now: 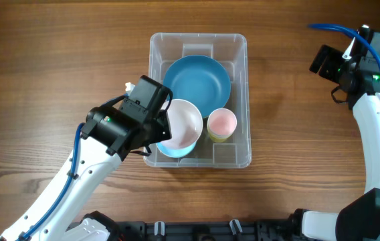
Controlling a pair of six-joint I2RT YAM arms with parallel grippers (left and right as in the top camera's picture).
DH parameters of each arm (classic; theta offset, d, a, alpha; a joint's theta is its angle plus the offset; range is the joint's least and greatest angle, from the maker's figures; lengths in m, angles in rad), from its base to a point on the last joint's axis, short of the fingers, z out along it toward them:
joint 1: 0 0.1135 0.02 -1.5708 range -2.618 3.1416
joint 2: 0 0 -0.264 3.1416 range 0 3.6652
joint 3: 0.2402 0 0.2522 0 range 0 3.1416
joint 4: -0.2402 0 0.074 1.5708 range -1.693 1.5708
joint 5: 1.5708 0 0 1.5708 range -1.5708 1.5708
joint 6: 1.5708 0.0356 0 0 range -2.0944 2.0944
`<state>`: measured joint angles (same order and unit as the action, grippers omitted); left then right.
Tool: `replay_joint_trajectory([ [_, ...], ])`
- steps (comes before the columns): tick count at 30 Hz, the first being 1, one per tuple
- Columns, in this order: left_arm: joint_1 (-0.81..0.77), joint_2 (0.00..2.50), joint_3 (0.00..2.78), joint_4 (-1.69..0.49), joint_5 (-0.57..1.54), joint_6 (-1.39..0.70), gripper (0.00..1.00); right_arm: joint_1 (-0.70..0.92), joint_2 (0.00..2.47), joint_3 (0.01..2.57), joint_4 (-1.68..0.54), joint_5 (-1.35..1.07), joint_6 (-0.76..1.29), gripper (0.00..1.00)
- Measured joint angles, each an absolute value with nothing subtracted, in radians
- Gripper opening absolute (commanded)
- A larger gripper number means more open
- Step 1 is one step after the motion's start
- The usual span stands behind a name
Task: Pack container
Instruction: 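Carry the pink bowl into the container onto the light-blue bowl, then release the pink bowl and lift the left gripper away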
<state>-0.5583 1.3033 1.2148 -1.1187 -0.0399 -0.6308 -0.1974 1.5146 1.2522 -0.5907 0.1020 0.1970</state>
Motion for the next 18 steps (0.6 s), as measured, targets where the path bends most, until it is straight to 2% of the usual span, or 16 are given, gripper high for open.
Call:
replay_joint_trajectory([
  [4,-0.561,1.303,1.215,-1.119,-0.040,-0.632,0.39,-0.197,1.515,1.252,-0.591,0.102,0.197,1.00],
  [6,-0.561,1.303,1.215,-1.118,-0.042,-0.634,0.64,-0.197,1.515,1.252,-0.591,0.102,0.197,1.00],
  [7,-0.561,1.303,1.215,-1.116,-0.047,-0.633,0.73,-0.197,1.515,1.252,-0.591,0.102,0.197,1.00],
  [8,-0.561,1.303,1.215,-1.112,-0.058,-0.637,0.76,-0.197,1.515,1.252,-0.591,0.102,0.197,1.00],
  [14,-0.553,1.303,1.215,-1.061,-0.156,-0.642,0.74,-0.197,1.515,1.252,-0.591,0.102,0.197,1.00],
  [18,-0.475,1.303,1.215,-1.009,-0.244,-0.641,0.77,-0.197,1.515,1.252,-0.591,0.102,0.197,1.00],
])
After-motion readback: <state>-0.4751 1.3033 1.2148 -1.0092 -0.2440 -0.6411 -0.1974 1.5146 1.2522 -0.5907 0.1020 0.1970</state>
